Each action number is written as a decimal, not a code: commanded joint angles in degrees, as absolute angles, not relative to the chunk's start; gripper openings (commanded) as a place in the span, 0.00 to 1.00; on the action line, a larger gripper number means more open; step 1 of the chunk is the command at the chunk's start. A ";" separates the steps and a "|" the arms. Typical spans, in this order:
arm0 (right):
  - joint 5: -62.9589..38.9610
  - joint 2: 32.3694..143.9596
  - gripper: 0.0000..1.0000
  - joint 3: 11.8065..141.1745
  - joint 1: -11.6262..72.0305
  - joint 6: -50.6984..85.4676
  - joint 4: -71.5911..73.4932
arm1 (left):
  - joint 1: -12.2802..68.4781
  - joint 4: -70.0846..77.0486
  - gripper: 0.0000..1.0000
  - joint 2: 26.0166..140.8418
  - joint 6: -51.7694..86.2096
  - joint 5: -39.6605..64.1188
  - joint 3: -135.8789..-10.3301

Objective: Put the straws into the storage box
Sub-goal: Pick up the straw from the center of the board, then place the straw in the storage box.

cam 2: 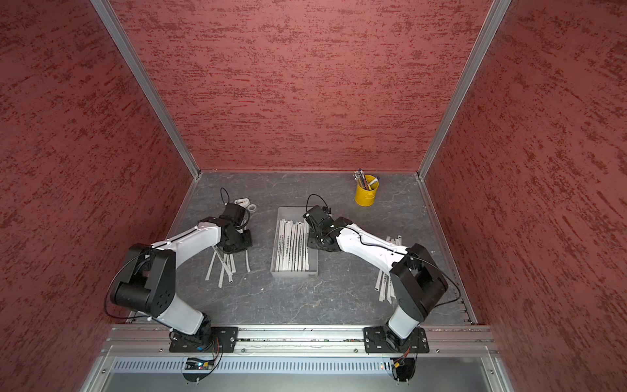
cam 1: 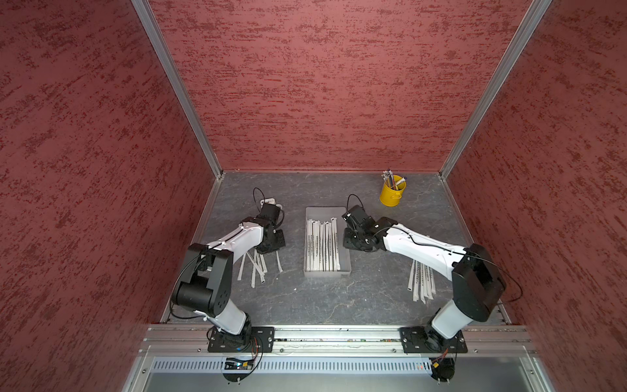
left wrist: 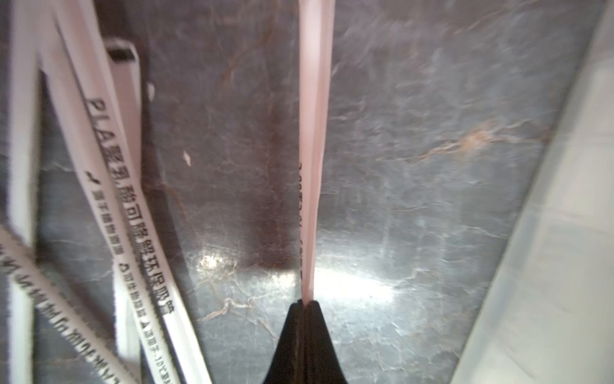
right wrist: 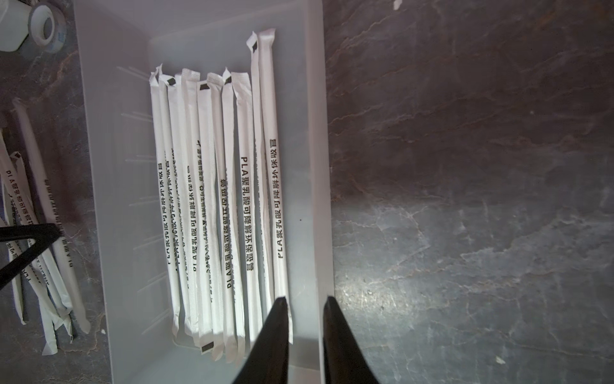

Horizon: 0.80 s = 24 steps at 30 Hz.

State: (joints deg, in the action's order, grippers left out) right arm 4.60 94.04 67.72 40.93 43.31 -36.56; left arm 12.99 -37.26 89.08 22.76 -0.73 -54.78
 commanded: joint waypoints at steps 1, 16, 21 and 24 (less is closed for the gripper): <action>4.15 92.16 0.22 66.77 40.04 43.98 -35.42 | 14.00 -39.14 0.03 82.34 22.83 -2.62 -59.19; 4.09 80.36 0.21 59.44 28.92 42.74 -37.60 | 40.20 -22.10 0.01 100.52 42.41 8.42 -71.66; 2.86 80.25 0.21 57.61 28.65 43.18 -37.02 | 42.79 -19.74 0.02 105.19 44.11 6.43 -72.19; 2.37 80.35 0.21 56.57 28.65 43.77 -35.87 | 43.40 -21.97 0.03 107.92 42.64 6.21 -73.69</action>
State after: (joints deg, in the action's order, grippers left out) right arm 3.11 80.42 57.34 28.77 43.40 -36.64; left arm 42.85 -23.14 106.63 42.19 7.14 -71.50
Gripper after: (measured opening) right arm 0.213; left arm 0.065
